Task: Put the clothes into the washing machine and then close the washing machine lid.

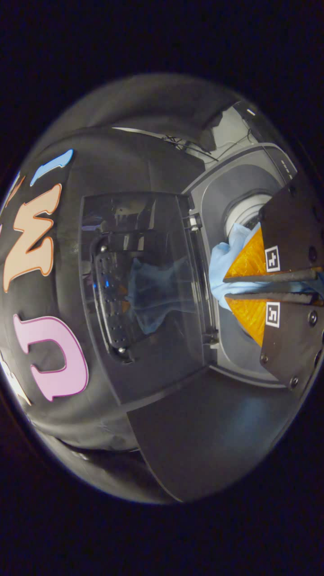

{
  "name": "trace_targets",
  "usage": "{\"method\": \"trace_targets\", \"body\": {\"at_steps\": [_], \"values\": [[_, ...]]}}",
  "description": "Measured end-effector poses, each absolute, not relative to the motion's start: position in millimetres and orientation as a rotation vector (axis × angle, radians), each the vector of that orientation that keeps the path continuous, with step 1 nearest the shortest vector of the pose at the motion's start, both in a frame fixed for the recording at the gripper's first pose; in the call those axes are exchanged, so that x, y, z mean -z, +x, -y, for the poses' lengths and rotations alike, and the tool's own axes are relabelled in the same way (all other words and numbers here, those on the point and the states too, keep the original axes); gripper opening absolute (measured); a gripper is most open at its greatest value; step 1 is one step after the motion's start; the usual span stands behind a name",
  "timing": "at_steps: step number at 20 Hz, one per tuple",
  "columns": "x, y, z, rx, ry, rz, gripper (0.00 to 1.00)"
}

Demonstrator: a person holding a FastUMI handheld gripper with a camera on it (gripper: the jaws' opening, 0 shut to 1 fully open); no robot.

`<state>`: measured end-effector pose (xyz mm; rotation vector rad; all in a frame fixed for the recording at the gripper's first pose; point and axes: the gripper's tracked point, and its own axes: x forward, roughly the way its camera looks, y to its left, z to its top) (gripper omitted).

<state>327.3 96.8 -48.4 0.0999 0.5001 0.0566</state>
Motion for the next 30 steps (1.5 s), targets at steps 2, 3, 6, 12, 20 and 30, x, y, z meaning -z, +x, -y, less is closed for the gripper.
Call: {"method": "trace_targets", "body": {"at_steps": [2, 3, 6, 12, 20, 30], "values": [[44.7, 331.4, -99.7, -0.057, 0.137, -0.475, 0.20], [42.4, 331.7, -98.1, -0.042, 0.147, -0.468, 0.35], [33.8, 331.5, -91.6, -0.019, 0.124, -0.464, 0.80], [26.4, 319.5, -107.2, -0.036, 0.128, -0.472, 0.95], [-20.3, 314.3, -119.4, -0.058, 0.036, -0.398, 0.97], [-112.2, 337.7, -96.5, -0.019, 0.183, -0.265, 0.97]]}}
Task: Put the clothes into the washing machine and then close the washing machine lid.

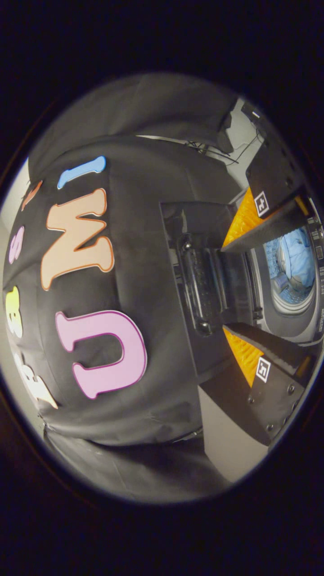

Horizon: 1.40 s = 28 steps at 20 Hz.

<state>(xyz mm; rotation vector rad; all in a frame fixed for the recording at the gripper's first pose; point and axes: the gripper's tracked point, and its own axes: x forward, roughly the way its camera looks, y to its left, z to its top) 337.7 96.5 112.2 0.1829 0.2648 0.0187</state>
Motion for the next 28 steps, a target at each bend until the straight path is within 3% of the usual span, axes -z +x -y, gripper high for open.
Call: {"method": "trace_targets", "body": {"at_steps": [6, 13, 28], "values": [[-181.7, 358.8, -77.7, -0.003, 0.209, -0.132, 0.97], [-200.6, 414.4, -83.7, -0.022, 0.231, -0.067, 0.97], [-126.3, 505.0, -124.0, -0.010, -0.001, -0.135, 0.97]]}}
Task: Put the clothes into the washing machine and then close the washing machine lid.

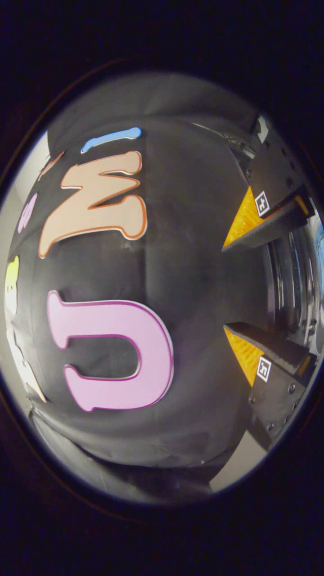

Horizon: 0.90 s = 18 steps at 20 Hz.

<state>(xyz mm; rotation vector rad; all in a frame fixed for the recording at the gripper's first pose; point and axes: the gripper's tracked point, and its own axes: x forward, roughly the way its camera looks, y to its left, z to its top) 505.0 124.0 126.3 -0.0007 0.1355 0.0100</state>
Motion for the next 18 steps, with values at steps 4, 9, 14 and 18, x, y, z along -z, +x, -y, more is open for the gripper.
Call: {"method": "trace_targets", "body": {"at_steps": [4, 9, 14, 18], "values": [[-125.9, 503.6, -122.7, -0.020, -0.026, -0.105, 0.98], [-126.5, 488.6, -120.1, -0.018, -0.019, -0.095, 0.98], [-127.0, 467.5, -118.1, -0.017, -0.017, -0.084, 0.98], [-125.9, 453.9, -117.2, -0.014, -0.025, -0.090, 0.97]]}}
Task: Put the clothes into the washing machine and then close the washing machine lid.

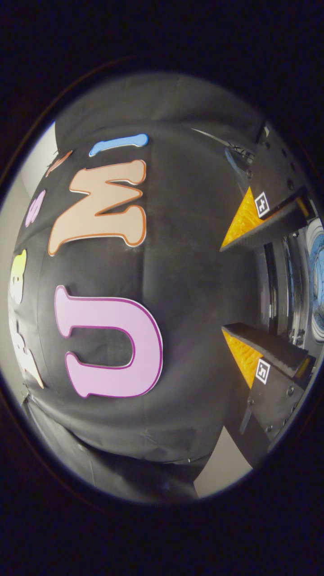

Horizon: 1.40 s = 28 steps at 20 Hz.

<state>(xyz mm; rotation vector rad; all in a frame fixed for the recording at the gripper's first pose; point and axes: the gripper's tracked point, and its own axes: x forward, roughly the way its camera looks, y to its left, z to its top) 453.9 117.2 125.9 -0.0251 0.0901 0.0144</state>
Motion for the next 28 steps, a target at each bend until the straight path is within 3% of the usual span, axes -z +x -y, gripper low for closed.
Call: {"method": "trace_targets", "body": {"at_steps": [28], "values": [[-123.6, 399.4, -107.5, -0.008, -0.010, -0.004, 0.97]]}}
